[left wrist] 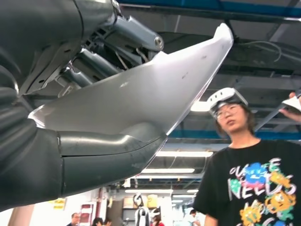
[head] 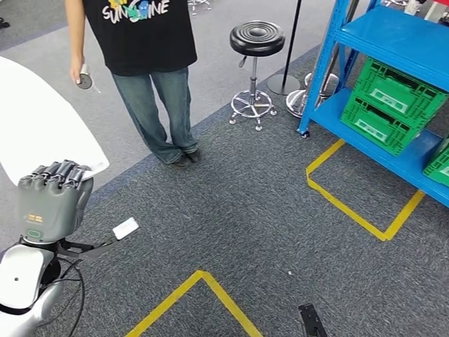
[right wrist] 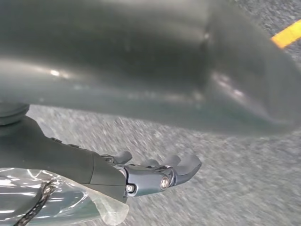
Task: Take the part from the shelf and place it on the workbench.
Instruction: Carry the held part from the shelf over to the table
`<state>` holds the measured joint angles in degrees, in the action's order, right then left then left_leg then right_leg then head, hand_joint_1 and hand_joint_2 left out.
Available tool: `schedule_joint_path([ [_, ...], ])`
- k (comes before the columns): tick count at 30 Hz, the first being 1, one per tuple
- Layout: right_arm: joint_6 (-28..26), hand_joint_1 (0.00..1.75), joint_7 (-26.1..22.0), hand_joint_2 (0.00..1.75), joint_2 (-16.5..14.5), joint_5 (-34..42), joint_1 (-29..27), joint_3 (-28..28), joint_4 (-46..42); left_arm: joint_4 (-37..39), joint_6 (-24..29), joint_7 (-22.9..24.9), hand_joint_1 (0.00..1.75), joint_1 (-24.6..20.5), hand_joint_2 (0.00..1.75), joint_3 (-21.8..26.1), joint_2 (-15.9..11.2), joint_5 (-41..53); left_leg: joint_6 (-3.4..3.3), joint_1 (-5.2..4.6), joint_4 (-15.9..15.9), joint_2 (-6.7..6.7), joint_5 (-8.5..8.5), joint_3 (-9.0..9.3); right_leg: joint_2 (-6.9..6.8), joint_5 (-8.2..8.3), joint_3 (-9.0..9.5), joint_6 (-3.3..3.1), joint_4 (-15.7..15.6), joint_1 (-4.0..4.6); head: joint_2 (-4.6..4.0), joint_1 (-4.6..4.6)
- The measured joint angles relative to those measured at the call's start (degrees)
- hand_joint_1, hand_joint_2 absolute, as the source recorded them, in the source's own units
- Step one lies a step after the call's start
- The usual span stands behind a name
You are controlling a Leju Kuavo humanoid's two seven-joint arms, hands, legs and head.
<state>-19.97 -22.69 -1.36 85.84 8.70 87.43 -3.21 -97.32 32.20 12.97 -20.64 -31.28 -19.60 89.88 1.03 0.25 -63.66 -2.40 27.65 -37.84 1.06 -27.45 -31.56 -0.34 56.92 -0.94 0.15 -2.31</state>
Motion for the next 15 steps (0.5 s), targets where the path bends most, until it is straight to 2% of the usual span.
schedule_joint_path([
  [1, 0.53, 0.00, -0.39, 0.00, 0.02, 0.00, -0.09, -0.02, 0.01, 0.28, 0.69, -1.02, 1.75, 0.32, 1.75, -0.01, 0.17, 0.00, 0.24, 0.14, -3.77, 1.30, 1.73, -1.84, -0.76, -0.13, 0.12, -0.13, -0.03, 0.07, 0.00, 0.14],
  [2, 0.96, 0.00, -0.61, 0.00, 0.02, 0.01, -0.20, -0.04, 0.02, 0.66, 1.48, -2.08, 1.75, 0.84, 1.75, 0.02, 0.37, 0.00, 0.44, 0.32, -7.33, 1.87, 3.06, -3.63, -1.56, -0.26, 0.19, -0.16, -0.01, 0.13, 0.00, 0.14],
  [3, 1.21, 0.00, -0.65, 0.00, 0.03, 0.01, -0.30, -0.09, 0.02, 1.09, 2.24, -3.14, 1.75, 1.47, 1.75, 0.09, 0.59, 0.00, 0.58, 0.46, -9.44, 2.08, 3.48, -4.72, -2.36, -0.41, 0.28, -0.14, 0.01, 0.16, 0.00, 0.14],
  [4, 1.28, 0.00, -0.60, 0.00, 0.03, 0.00, -0.39, -0.18, 0.01, 1.49, 2.84, -4.14, 1.75, 2.04, 1.75, 0.24, 0.84, 0.00, 0.65, 0.53, -9.46, 2.20, 2.84, -4.78, -3.16, -0.57, 0.41, -0.07, 0.02, 0.17, 0.00, 0.15],
  [5, 1.30, 0.00, -0.54, 0.00, 0.03, 0.00, -0.46, -0.31, 0.01, 1.83, 3.22, -5.02, 1.75, 2.48, 1.75, 0.46, 1.13, 0.00, 0.63, 0.55, -7.14, 2.49, 1.20, -3.63, -3.97, -0.76, 0.61, 0.03, 0.03, 0.18, 0.00, 0.15],
  [6, 1.34, 0.00, -0.48, 0.00, 0.03, 0.00, -0.49, -0.43, 0.00, 2.04, 3.31, -5.63, 1.75, 2.71, 1.75, 0.71, 1.40, -0.01, 0.54, 0.51, -3.14, 3.37, -0.90, -1.58, -4.72, -1.00, 0.89, 0.17, 0.04, 0.20, 0.00, 0.15],
  [7, 1.39, 0.00, -0.39, 0.00, 0.08, 0.00, -0.51, -0.53, 0.02, 2.15, 3.20, -5.96, 1.75, 2.74, 1.75, 0.94, 1.60, -0.01, 0.33, 0.19, 0.73, 4.89, -2.30, 0.45, -5.42, -1.24, 1.15, 0.39, 0.03, 0.34, 0.00, 0.17],
  [8, 1.43, 0.00, -0.22, 0.00, 0.16, 0.00, -0.51, -0.58, 0.04, 2.19, 2.89, -6.07, 1.75, 2.66, 1.75, 1.13, 1.72, -0.02, -0.03, -0.07, 3.72, 6.03, -3.20, 1.97, -6.03, -1.49, 1.36, 0.65, 0.04, 0.51, 0.00, 0.15],
  [9, 1.46, 0.00, 0.05, 0.00, 0.26, 0.00, -0.52, -0.61, 0.06, 2.16, 2.44, -5.93, 1.75, 2.58, 1.75, 1.25, 1.73, -0.02, -0.41, -0.35, 5.29, 6.77, -3.39, 2.71, -6.64, -1.70, 1.56, 0.95, 0.03, 0.68, 0.00, 0.15],
  [10, 1.51, 0.00, 0.43, 0.00, 0.36, 0.00, -0.54, -0.62, 0.08, 2.06, 1.94, -5.72, 1.75, 2.63, 1.75, 1.34, 1.66, -0.02, -0.82, -0.62, 5.58, 6.77, -3.09, 2.76, -7.25, -1.87, 1.74, 1.23, -0.02, 0.83, 0.00, 0.16],
  [12, 1.64, 0.00, 1.30, 0.00, 0.41, -0.02, -0.58, -0.63, 0.09, 1.46, 1.23, -5.47, 1.75, 3.28, 1.75, 1.77, 1.46, -0.03, -1.55, -0.55, 5.84, 5.20, -3.18, 2.74, -8.18, -2.33, 2.07, 1.83, -0.09, 0.74, 0.00, 0.17],
  [13, 1.71, 0.00, 1.67, 0.00, 0.40, -0.03, -0.58, -0.62, 0.10, 0.98, 1.10, -5.55, 1.75, 3.69, 1.75, 2.09, 1.45, -0.04, -1.92, -0.44, 6.03, 4.54, -3.24, 2.87, -7.48, -2.95, 1.92, 2.07, 0.46, 0.62, 0.00, 0.12],
  [14, 1.73, 0.00, 1.93, 0.00, 0.40, -0.04, -0.60, -0.60, 0.13, 0.51, 1.06, -5.69, 1.75, 3.99, 1.75, 2.39, 1.47, -0.04, -2.29, -0.31, 6.23, 3.87, -3.34, 3.01, -6.06, -4.08, 1.20, 2.26, 2.18, 0.50, 0.00, 0.00],
  [15, 1.74, 0.00, 2.10, 0.00, 0.40, -0.05, -0.68, -0.58, 0.15, 0.15, 1.06, -5.83, 1.75, 4.22, 1.75, 2.60, 1.56, -0.03, -2.61, -0.19, 6.35, 3.18, -3.40, 3.12, -4.20, -5.72, -0.30, 2.36, 5.29, 0.39, 0.00, -0.17],
])
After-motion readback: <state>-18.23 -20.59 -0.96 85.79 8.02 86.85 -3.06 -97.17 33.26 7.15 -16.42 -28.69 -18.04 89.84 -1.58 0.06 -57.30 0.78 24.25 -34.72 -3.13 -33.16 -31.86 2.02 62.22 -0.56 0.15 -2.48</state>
